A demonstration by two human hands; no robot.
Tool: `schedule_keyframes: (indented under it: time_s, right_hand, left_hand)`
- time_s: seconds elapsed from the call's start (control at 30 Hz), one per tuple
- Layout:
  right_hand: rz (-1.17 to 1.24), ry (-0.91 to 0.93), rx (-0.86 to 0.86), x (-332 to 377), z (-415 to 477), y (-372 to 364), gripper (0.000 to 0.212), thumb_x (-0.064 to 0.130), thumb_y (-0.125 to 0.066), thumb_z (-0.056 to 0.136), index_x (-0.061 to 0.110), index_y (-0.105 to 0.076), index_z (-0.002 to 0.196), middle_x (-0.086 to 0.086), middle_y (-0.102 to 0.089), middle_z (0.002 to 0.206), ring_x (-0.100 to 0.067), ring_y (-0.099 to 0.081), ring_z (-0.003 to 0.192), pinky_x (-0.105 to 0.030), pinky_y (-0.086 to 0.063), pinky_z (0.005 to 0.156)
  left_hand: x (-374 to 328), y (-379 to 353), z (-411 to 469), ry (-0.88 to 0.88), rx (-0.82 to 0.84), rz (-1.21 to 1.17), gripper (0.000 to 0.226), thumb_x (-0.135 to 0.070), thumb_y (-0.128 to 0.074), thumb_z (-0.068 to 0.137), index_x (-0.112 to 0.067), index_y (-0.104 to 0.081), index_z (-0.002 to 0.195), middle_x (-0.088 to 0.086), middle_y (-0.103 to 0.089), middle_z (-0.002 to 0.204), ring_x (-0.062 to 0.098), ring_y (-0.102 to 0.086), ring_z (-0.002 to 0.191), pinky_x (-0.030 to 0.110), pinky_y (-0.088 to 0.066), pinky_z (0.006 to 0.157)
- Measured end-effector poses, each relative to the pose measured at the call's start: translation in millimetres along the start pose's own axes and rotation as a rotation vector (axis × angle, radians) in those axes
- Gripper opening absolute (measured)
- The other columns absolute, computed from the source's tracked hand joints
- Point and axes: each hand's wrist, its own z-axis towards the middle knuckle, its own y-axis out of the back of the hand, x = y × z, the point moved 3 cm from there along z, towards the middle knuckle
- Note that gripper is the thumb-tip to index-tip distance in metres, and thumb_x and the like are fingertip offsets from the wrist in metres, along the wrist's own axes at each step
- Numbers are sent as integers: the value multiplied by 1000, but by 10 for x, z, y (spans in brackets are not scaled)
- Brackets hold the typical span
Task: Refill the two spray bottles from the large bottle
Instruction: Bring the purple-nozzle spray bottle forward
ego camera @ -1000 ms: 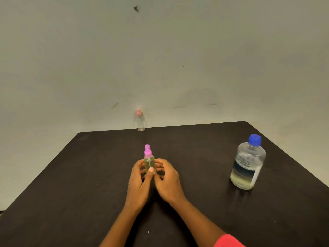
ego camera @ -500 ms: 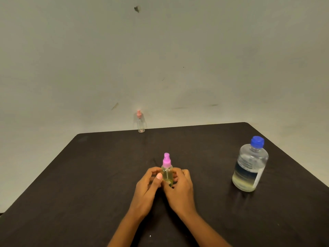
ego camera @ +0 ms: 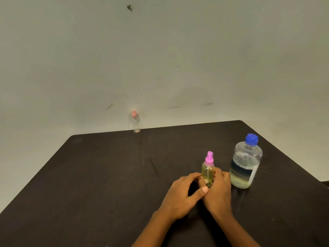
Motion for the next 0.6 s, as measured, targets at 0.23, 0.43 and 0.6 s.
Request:
schedule_keyframes:
  time_s: [0.23,0.43,0.6]
  right_hand:
    - [-50,-88,-76,-38,-29,8,62,15,-68,83,8,-38,137,-13,-41,130,-29,-43,120,-42,-40,100]
    - [101,-101,-217,-5,-324,39,53,-5,-73,70,9,-43,112,-2,-36,110,-26,-49,98,-45,-45,90]
    - [200,51,51,176,-548,-238,44,-8,-67,70,25,-44,87,8,-44,95,-10,-51,87,-20,-43,77]
  left_hand:
    - [18,-48,45,17,12,-13,50,-58,-47,91,-36,-44,135,-18,-51,133,-5,-42,122,21,-33,103]
    - [164,92,62,127,-225,-269,34,-43,-53,93,-28,-56,123,-15,-58,121,-8,-52,110,25,-42,101]
    - [375,373,98,186,-371,-227,31,-31,-54,95,-23,-53,125,-10,-53,127,1,-47,119,17,-34,102]
